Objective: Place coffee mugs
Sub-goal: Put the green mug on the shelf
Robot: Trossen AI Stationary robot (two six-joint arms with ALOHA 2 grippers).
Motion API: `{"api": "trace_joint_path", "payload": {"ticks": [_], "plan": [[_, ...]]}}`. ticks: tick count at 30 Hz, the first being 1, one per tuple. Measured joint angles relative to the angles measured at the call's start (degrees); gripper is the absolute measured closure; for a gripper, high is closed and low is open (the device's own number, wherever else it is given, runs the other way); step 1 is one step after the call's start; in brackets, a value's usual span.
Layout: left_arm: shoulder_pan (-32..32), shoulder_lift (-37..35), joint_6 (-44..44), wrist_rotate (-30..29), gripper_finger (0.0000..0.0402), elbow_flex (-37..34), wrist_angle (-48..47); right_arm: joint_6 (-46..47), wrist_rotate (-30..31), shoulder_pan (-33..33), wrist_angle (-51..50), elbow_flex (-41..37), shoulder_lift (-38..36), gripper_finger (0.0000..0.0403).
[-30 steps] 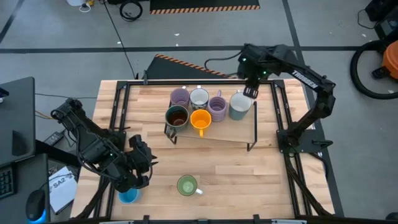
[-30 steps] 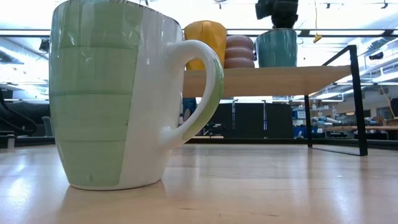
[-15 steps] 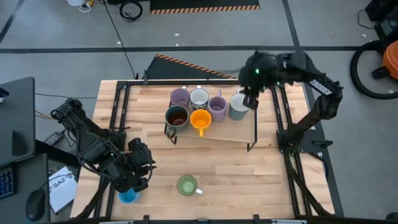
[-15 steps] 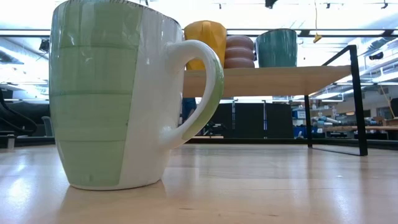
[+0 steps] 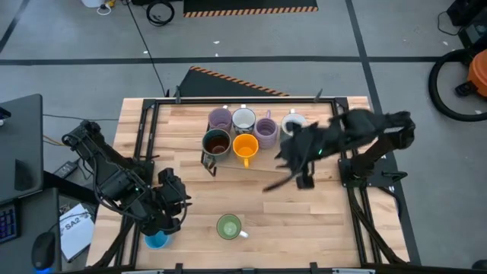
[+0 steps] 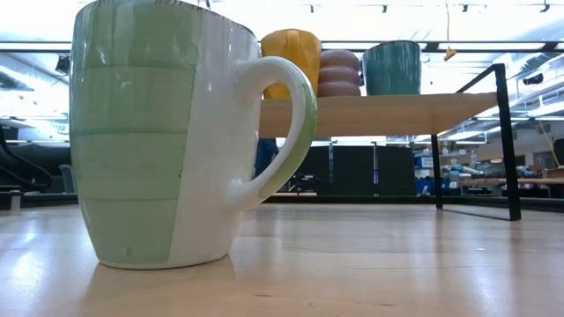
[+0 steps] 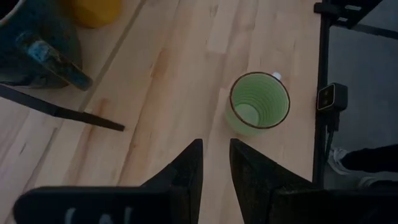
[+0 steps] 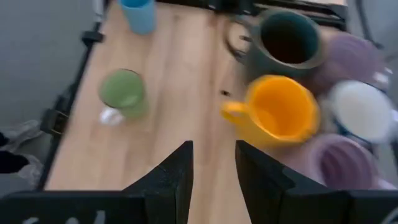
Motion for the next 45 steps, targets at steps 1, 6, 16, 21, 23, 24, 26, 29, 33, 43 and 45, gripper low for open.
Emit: {"api": "trace_joint_path", "payload": {"ticks": [1, 6, 16, 21, 23, 24, 26, 29, 33, 43, 45], "plan": [[0.0, 0.02, 0.16, -0.03, 0.0317, 0.0, 0.09, 0.56, 0.07, 1.2, 0.88, -0.23, 0.91, 0.0278], [0.01, -0.48, -1.14, -0.45, 0.0317, 0.08, 2.22, 1.6, -1.59, 5.44, 2.38, -0.34, 6.72, 0.0278], [-0.09, -4.96, 12.23, -13.36, 0.0317, 4.06, 14.8, -9.16, -5.53, 8.24, 8.67, -0.38, 16.12, 0.0256], [-0.02, -6.76, 15.22, -17.24, 0.0317, 4.61, 19.46, -12.07, -6.29, 8.36, 12.69, -0.38, 19.75, 0.0224], [-0.02, -7.36, 15.2, -18.42, 0.0317, 4.61, 20.14, -13.51, -6.31, 8.41, 13.67, -0.38, 21.05, 0.0213], [-0.02, -7.58, 15.2, -18.57, 0.0317, 4.61, 20.75, -14.58, -6.33, 8.56, 14.03, -0.38, 21.75, 0.021], [0.0, -7.86, 15.17, -18.77, 0.0317, 4.61, 22.04, -17.09, -6.96, 8.83, 15.46, -0.38, 23.22, 0.0207], [0.0, -7.91, 15.48, -19.7, 0.0317, 4.61, 25.23, -20.37, -8.47, 9.4, 18.96, -0.38, 25.6, 0.021], [0.0, -7.91, 18.69, -19.54, 0.0317, 4.59, 30.82, -23.06, -10.8, 9.84, 22.18, -0.38, 28.68, 0.022], [0.0, -7.91, 27.65, -18.32, 0.0317, 4.59, 39.62, -28.75, -12.74, 9.82, 22.8, -0.36, 35.17, 0.0236], [0.0, -7.91, 27.69, -18.32, 0.0317, 4.59, 39.53, -30.53, -10.56, 9.83, 22.31, -0.36, 36.15, 0.0238]]}}
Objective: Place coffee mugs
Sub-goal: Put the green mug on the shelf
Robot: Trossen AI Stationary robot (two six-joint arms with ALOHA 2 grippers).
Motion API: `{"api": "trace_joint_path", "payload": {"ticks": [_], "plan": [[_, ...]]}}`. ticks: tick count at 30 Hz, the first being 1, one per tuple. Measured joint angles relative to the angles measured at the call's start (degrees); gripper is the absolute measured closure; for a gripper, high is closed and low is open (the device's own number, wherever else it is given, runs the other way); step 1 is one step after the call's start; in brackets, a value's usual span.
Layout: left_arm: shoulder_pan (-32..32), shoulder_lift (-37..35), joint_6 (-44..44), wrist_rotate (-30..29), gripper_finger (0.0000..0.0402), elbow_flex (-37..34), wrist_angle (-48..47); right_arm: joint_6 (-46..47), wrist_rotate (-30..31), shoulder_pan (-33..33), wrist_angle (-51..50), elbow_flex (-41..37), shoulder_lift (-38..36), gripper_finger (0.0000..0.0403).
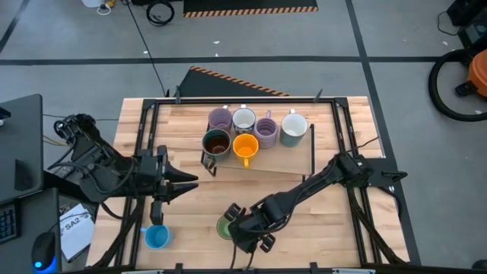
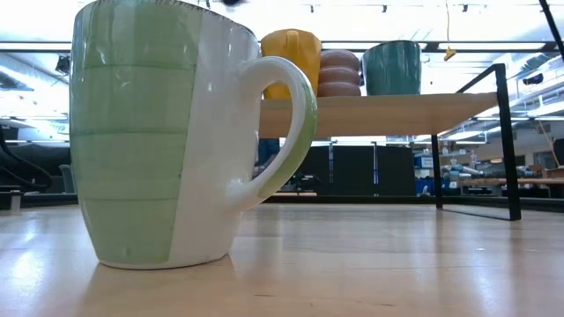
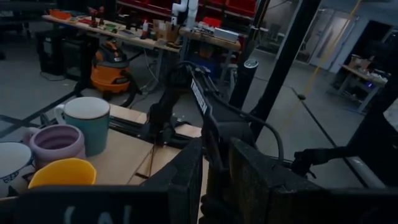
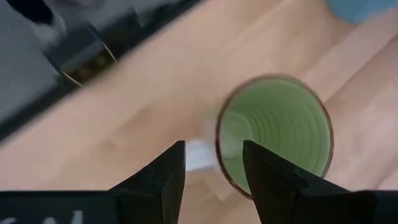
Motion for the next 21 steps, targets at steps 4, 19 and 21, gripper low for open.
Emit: {"api": "trace_joint_path", "payload": {"ticks": [4, 19, 21], "plan": [[0.0, 0.0, 0.1, 0.02, 0.0317, 0.0, -0.41, -3.57, 3.23, -0.06, -1.2, -0.2, 0.6, 0.0243], [0.0, 0.0, -0.12, 0.02, 0.0317, 0.0, -1.51, -12.44, 4.64, -0.84, 2.29, -6.43, 0.45, 0.0277], [-0.09, 0.0, -0.12, 0.02, 0.0317, 0.0, -1.9, -12.87, 4.6, -0.91, 2.63, -6.54, 0.52, 0.0285]]}}
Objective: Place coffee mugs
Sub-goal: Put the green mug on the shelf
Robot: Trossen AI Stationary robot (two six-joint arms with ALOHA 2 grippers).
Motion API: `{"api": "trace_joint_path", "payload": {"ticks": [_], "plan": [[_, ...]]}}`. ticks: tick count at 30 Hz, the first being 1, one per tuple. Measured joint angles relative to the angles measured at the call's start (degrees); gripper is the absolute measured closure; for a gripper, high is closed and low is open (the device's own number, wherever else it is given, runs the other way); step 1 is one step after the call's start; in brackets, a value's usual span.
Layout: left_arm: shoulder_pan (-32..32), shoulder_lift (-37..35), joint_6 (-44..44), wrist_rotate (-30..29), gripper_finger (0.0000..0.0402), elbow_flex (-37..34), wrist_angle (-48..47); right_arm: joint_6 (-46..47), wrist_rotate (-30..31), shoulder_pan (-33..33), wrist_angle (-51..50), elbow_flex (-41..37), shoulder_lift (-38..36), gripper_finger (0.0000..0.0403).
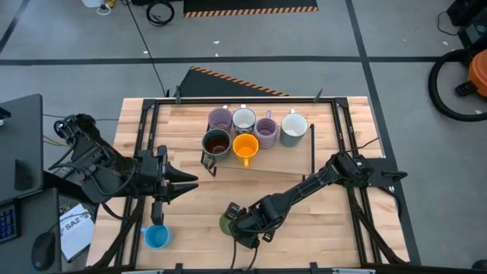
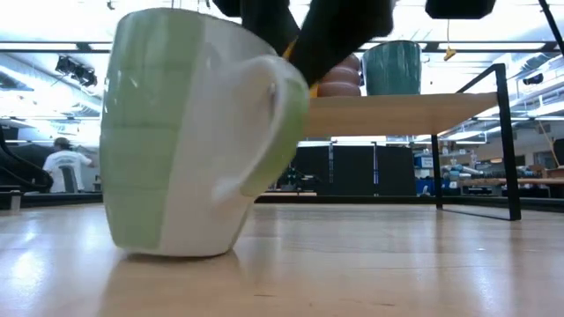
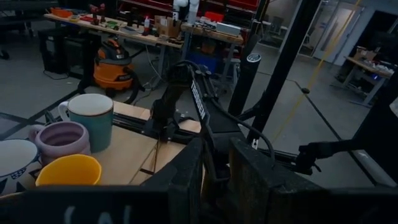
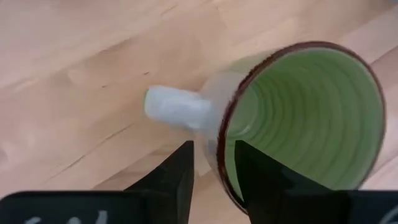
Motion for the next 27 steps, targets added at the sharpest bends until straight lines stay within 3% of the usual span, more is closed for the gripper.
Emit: {"api": "trace_joint_path", "payload": {"ticks": [11, 19, 27], "plan": [[0.02, 0.02, 0.08, 0.0, 0.0317, -0.02, -1.14, 4.86, -4.48, -0.87, 3.26, -0.04, 0.02, 0.0379], [0.02, 0.02, 0.04, 0.37, 0.0317, -0.02, -1.77, 12.48, -3.8, -1.05, -0.21, 1.79, -0.4, 0.0381], [0.02, 0.04, 0.13, 3.08, 0.0317, -0.07, -3.14, 30.33, -4.57, -0.7, -12.7, 8.15, -4.12, 0.038]]}}
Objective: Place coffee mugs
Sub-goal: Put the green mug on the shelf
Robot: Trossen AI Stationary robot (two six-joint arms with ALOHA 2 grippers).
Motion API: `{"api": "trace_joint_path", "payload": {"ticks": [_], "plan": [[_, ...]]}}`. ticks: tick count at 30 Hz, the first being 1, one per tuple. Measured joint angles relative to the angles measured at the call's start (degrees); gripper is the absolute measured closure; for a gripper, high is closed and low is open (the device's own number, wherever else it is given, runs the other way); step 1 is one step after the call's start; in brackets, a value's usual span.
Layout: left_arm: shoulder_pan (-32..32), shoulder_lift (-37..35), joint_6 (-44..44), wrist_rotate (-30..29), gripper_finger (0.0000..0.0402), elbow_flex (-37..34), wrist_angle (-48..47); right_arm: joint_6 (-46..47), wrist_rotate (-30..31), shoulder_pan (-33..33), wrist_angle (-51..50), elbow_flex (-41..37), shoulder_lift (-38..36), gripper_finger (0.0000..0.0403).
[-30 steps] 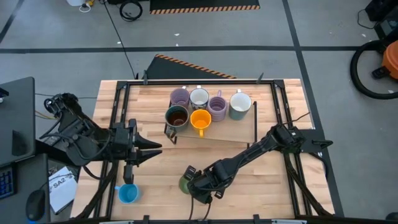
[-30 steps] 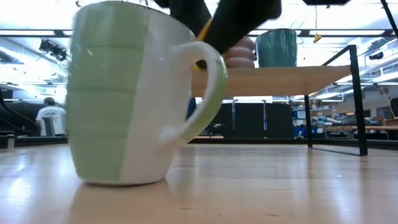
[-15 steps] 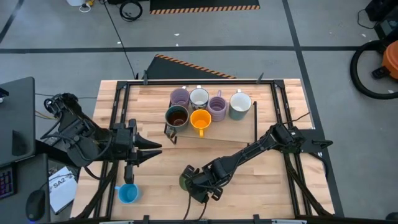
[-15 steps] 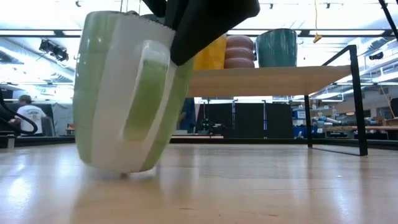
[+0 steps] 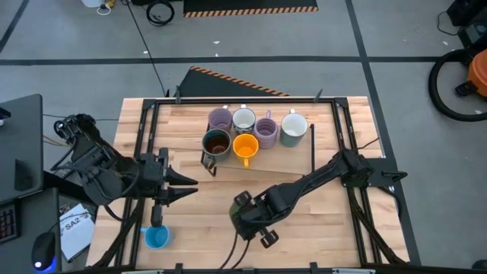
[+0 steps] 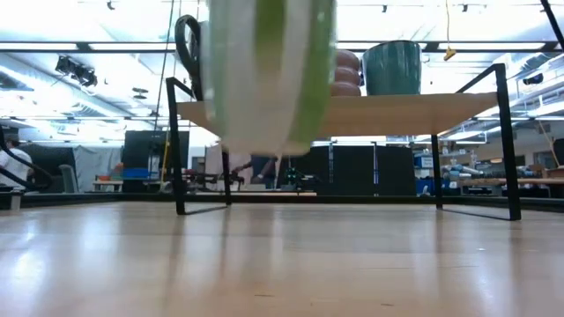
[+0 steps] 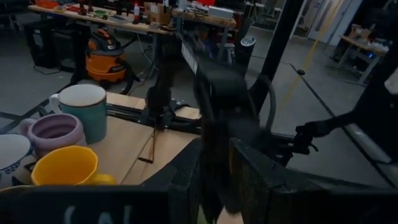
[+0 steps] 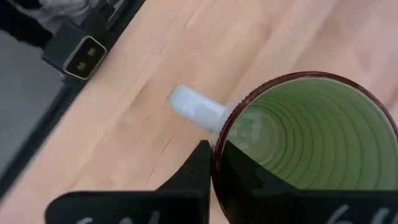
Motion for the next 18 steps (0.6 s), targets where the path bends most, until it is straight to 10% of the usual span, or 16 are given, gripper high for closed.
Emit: {"api": "trace_joint_path", "payload": {"ticks": [18], "plan": [[0.09, 0.0, 0.11, -1.25, 0.0317, 0.0, -4.81, 13.47, 7.76, -2.94, -21.28, 0.11, -15.61, 0.0379]]}}
